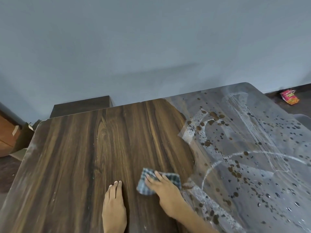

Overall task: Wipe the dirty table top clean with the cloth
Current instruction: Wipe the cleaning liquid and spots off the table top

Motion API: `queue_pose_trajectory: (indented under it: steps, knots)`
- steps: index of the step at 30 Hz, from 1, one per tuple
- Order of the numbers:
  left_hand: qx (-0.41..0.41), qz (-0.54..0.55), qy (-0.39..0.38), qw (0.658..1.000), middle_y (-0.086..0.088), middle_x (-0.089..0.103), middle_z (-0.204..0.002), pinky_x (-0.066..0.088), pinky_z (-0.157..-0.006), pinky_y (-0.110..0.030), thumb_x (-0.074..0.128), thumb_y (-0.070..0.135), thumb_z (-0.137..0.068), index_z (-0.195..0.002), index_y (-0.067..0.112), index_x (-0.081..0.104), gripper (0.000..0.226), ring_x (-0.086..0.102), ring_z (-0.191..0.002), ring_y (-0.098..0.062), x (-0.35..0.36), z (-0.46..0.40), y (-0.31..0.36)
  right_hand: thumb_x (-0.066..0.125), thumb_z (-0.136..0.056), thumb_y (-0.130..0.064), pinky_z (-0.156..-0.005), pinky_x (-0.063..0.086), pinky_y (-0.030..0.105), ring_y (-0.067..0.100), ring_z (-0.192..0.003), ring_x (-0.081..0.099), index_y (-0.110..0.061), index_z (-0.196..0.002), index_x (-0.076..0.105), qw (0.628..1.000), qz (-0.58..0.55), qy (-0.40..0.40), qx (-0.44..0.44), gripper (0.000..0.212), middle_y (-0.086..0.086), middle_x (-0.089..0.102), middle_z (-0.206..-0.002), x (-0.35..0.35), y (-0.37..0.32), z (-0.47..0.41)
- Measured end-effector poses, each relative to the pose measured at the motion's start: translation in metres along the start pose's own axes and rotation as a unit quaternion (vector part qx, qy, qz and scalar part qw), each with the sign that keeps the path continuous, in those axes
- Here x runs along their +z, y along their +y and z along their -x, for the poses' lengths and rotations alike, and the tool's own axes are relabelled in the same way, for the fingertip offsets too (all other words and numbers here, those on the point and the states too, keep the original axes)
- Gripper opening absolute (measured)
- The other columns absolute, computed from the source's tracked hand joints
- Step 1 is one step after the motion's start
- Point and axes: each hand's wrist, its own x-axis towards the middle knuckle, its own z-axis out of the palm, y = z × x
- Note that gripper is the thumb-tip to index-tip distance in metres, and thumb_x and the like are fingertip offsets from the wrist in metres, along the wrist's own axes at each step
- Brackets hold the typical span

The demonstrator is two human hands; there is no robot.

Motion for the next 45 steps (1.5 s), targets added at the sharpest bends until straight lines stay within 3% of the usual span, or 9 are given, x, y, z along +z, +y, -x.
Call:
queue_pose_trajectory:
  steps: [3, 6, 9, 16, 19, 26, 34, 40, 45]
  knots:
    - [0.006, 0.018, -0.002, 1.0, -0.012, 0.056, -0.128, 0.051, -0.09, -0.045, 0.055, -0.018, -0.072, -0.127, 0.004, 0.053, 0.059, 0.051, -0.12, -0.034, -0.008, 0.004, 0.001, 0.034, -0.085, 0.016, -0.107, -0.013, 0.025, 0.007, -0.142, -0.003, -0.031, -0.147, 0.016, 0.996, 0.0, 0.056, 0.071, 0.08, -0.018, 0.013, -0.153, -0.006, 0.016, 0.048]
    - [0.021, 0.031, -0.009, 0.999, -0.004, 0.036, -0.146, 0.035, -0.108, -0.034, 0.038, -0.004, -0.089, -0.142, 0.011, 0.032, 0.056, 0.029, -0.137, -0.024, -0.016, 0.01, 0.003, 0.035, -0.088, 0.012, -0.115, 0.012, 0.033, 0.021, -0.144, 0.013, -0.031, -0.146, 0.021, 0.968, -0.013, 0.164, 0.19, 0.073, -0.007, 0.017, -0.155, -0.025, 0.055, 0.021]
    - [0.031, 0.023, -0.016, 0.999, -0.003, 0.033, -0.148, 0.034, -0.109, -0.031, 0.039, -0.002, -0.091, -0.144, 0.011, 0.028, 0.056, 0.026, -0.138, -0.022, -0.021, 0.017, 0.002, 0.041, -0.087, 0.008, -0.112, 0.03, 0.046, 0.035, -0.141, 0.018, -0.028, -0.144, 0.023, 0.958, -0.019, 0.16, 0.238, 0.069, 0.009, 0.016, -0.156, -0.037, 0.058, -0.029]
    - [0.062, 0.024, -0.013, 0.998, -0.017, 0.052, -0.132, 0.045, -0.098, -0.047, 0.057, -0.015, -0.075, -0.13, 0.0, 0.048, 0.058, 0.046, -0.125, -0.037, -0.001, 0.038, -0.01, 0.035, -0.082, 0.014, -0.116, -0.006, 0.026, 0.011, -0.144, -0.004, -0.027, -0.148, 0.019, 1.0, -0.015, 0.013, -0.005, 0.079, -0.014, 0.014, -0.155, 0.026, -0.002, 0.059]
    - [0.067, 0.023, -0.008, 0.997, -0.017, 0.049, -0.135, 0.04, -0.103, -0.045, 0.054, -0.015, -0.078, -0.132, 0.0, 0.047, 0.057, 0.042, -0.128, -0.036, -0.003, 0.042, -0.011, 0.034, -0.085, 0.011, -0.118, 0.0, 0.026, 0.001, -0.139, -0.005, -0.035, -0.145, 0.023, 0.996, -0.037, 0.055, 0.065, 0.076, -0.022, 0.012, -0.15, 0.024, 0.017, 0.113]
    - [0.067, 0.032, -0.004, 0.997, -0.015, 0.039, -0.144, 0.03, -0.111, -0.041, 0.043, -0.012, -0.086, -0.138, 0.002, 0.038, 0.054, 0.029, -0.137, -0.031, -0.007, 0.047, -0.008, 0.039, -0.085, 0.011, -0.117, 0.015, 0.041, 0.03, -0.144, 0.011, -0.022, -0.147, 0.024, 0.959, -0.041, 0.148, 0.238, 0.072, 0.005, 0.015, -0.156, -0.027, 0.06, 0.019]
    - [0.069, 0.043, -0.005, 0.997, -0.017, 0.04, -0.143, 0.031, -0.11, -0.044, 0.044, -0.006, -0.089, -0.137, 0.001, 0.04, 0.048, 0.03, -0.136, -0.033, -0.003, 0.051, -0.012, 0.036, -0.082, 0.017, -0.118, 0.0, 0.029, 0.006, -0.139, -0.01, -0.024, -0.148, 0.02, 0.999, -0.028, -0.03, -0.023, 0.079, -0.013, 0.013, -0.155, 0.036, -0.005, 0.113]
    - [0.043, 0.051, 0.004, 0.998, -0.016, 0.035, -0.146, 0.026, -0.113, -0.042, 0.042, -0.012, -0.087, -0.139, 0.002, 0.036, 0.054, 0.025, -0.139, -0.031, -0.004, 0.057, -0.004, 0.037, -0.085, 0.014, -0.118, 0.008, 0.039, 0.021, -0.144, 0.005, -0.031, -0.146, 0.02, 0.983, -0.03, 0.085, 0.158, 0.077, -0.004, 0.009, -0.155, -0.012, 0.06, 0.096]
    - [0.036, 0.06, 0.013, 0.997, -0.017, 0.034, -0.147, 0.021, -0.115, -0.042, 0.042, -0.013, -0.086, -0.139, 0.002, 0.035, 0.056, 0.023, -0.14, -0.032, -0.005, 0.069, 0.003, 0.032, -0.087, 0.018, -0.118, 0.008, 0.043, 0.031, -0.144, 0.001, -0.019, -0.149, 0.014, 0.985, -0.009, 0.056, 0.163, 0.074, 0.006, 0.004, -0.157, -0.007, 0.024, 0.029]
